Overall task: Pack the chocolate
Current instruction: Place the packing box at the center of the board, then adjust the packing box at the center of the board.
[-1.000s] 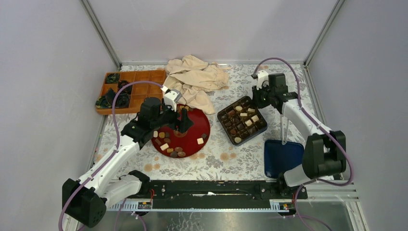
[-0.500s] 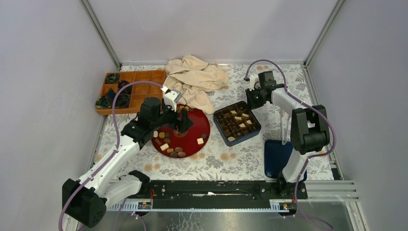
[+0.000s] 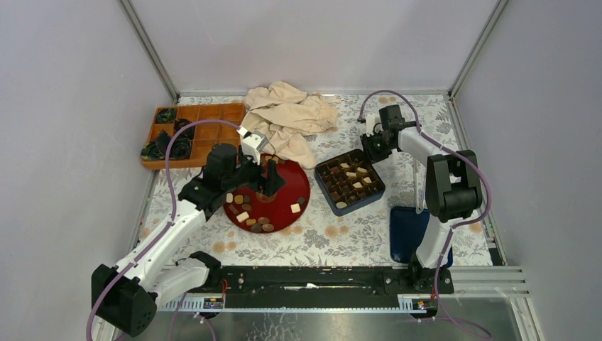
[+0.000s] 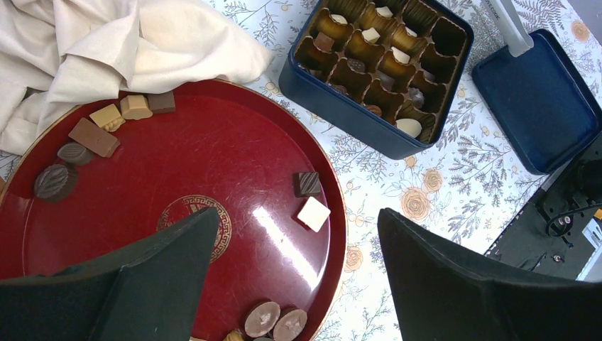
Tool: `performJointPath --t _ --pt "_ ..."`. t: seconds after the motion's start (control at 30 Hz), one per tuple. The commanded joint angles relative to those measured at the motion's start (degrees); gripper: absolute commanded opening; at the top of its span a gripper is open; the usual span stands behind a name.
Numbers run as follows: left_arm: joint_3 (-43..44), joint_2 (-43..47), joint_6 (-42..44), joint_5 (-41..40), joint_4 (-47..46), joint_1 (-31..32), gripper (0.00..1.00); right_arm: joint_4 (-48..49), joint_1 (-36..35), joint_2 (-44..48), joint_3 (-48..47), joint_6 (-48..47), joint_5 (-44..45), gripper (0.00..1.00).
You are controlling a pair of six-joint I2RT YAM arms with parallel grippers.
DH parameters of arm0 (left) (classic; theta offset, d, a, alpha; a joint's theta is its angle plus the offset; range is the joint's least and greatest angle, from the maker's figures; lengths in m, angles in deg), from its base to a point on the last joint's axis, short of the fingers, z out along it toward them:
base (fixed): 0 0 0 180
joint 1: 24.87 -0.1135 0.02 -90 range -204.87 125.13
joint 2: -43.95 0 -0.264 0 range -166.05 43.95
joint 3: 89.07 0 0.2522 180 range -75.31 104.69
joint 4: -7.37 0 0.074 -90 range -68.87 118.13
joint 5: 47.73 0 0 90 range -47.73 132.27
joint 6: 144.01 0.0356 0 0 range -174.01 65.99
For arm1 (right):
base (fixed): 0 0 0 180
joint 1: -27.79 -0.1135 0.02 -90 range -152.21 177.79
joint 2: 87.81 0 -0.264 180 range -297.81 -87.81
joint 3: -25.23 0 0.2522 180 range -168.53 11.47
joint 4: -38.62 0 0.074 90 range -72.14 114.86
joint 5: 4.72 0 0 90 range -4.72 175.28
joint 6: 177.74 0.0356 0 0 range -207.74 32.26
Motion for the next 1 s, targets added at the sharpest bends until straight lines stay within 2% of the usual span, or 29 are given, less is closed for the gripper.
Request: performJointPath --t 0.0,0.23,0.67,0.97 --pt "-0.5 0.8 0.1 -0.1 -0.6 -0.5 0.90 -1.6 0.2 -1.3 -2.2 -1.3 0.0 0.21" --pt "-0.5 0.9 0.1 -0.1 -0.5 -0.4 0.90 0.4 0.0 3.2 0.0 -2.7 -0.6 0.01" --pt "-0.6 0.6 0.3 -1.1 -0.5 -0.5 0.90 13.9 -2.3 30.4 10.4 -7.4 0.8 0.00" --pt "-0.6 -0.2 0.5 -1.6 -0.5 -0.8 0.91 15.4 -7.0 37.0 12.9 -13.2 10.8 0.00"
